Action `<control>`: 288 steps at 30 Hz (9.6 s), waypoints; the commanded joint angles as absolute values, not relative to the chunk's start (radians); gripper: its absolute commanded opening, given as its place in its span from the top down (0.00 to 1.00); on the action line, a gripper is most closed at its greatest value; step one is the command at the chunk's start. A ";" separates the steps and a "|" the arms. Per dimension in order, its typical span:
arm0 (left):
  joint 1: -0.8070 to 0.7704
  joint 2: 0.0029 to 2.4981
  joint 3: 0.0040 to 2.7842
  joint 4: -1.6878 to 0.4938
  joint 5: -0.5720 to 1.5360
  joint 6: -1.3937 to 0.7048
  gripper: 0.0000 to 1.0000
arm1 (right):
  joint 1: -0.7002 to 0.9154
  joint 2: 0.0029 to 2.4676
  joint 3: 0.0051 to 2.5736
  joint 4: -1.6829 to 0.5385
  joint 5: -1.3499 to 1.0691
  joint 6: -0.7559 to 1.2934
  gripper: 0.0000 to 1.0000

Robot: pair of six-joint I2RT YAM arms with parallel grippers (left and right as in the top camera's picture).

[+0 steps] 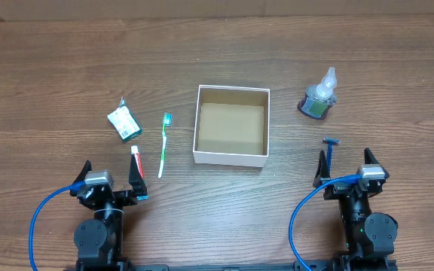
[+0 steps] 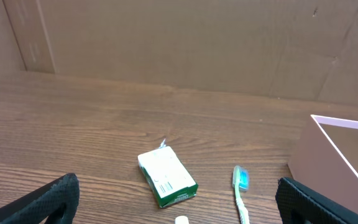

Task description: Pack container

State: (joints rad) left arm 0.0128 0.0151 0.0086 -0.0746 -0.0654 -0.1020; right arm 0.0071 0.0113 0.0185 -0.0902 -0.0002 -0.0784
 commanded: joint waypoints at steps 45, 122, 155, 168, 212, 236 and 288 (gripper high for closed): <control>0.012 0.006 0.006 -0.074 0.051 -0.254 0.00 | 0.004 0.003 0.008 -0.084 -0.002 -0.080 0.00; 0.012 1.392 1.247 -1.166 0.097 -0.157 0.00 | 0.004 0.003 0.008 -0.084 -0.002 -0.080 0.00; 0.015 1.940 1.246 -0.554 -0.115 -0.521 0.00 | 0.004 0.003 0.008 -0.084 -0.002 -0.080 0.00; 0.015 2.015 1.247 -0.517 -0.185 -0.519 0.36 | 0.004 0.003 0.008 -0.084 -0.002 -0.080 0.00; -0.553 1.756 1.764 -1.092 -0.184 -0.588 0.66 | 0.004 0.003 0.008 -0.084 -0.002 -0.080 0.00; -0.667 1.948 1.643 -0.958 -0.217 -0.670 0.61 | 0.004 0.003 0.008 -0.084 -0.002 -0.079 0.00; -0.586 2.127 2.360 -1.486 -0.160 -0.527 0.39 | 0.004 0.003 0.008 -0.084 -0.002 -0.080 0.00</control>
State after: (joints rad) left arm -0.6041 2.1418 2.2059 -1.3907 -0.1604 -0.5648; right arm 0.0071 0.0109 0.0185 -0.0906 -0.0002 -0.0784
